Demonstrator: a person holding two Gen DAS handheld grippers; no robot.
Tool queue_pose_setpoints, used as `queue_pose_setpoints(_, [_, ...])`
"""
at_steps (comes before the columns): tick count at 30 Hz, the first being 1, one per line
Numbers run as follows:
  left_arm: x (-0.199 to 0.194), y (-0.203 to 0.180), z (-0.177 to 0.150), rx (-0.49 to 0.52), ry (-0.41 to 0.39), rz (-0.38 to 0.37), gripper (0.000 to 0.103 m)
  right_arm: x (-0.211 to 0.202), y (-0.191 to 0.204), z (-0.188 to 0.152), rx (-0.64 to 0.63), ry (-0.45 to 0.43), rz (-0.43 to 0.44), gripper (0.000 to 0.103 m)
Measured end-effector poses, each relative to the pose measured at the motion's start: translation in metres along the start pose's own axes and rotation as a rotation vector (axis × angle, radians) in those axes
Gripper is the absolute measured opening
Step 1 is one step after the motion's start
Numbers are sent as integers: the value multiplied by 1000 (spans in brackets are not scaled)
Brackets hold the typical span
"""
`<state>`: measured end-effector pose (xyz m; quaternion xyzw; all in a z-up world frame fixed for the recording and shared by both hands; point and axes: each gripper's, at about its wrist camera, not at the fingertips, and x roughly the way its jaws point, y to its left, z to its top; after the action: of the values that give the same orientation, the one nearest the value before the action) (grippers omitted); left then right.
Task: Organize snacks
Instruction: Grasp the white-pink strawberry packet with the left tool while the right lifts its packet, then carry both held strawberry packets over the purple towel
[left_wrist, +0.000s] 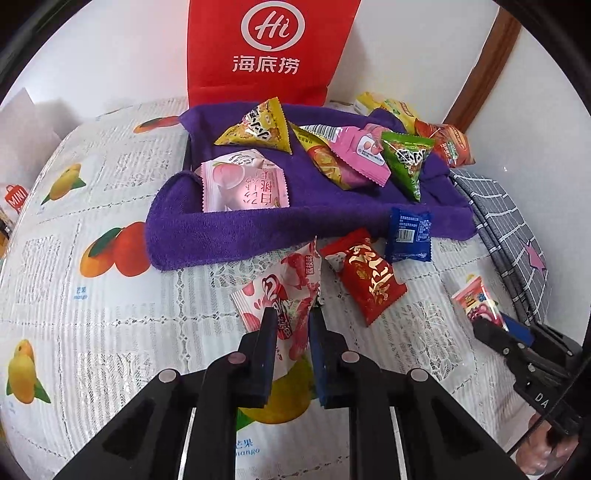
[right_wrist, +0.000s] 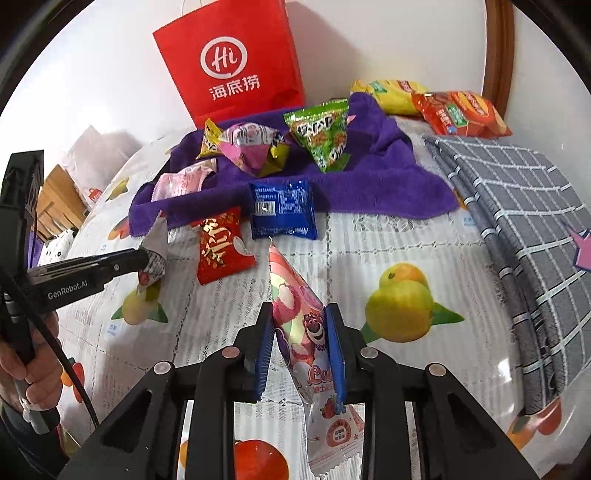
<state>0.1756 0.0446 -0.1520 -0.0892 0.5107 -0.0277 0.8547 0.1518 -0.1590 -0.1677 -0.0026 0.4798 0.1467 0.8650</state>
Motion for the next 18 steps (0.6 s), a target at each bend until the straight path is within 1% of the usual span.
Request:
queue_pose_setpoints(6, [-15,10,-2,-26,-27,-23,15,-12,2,3,4,-14,-4,27])
queue_pose_setpoints(12, [-36,12,5,-25,-71,-30,15,-27,6,13,8,-49,-6,27])
queue_pose_setpoints(18, [-47,13,12,-29,-94,-42,14,-37,11,25,-3,-75,-10,27])
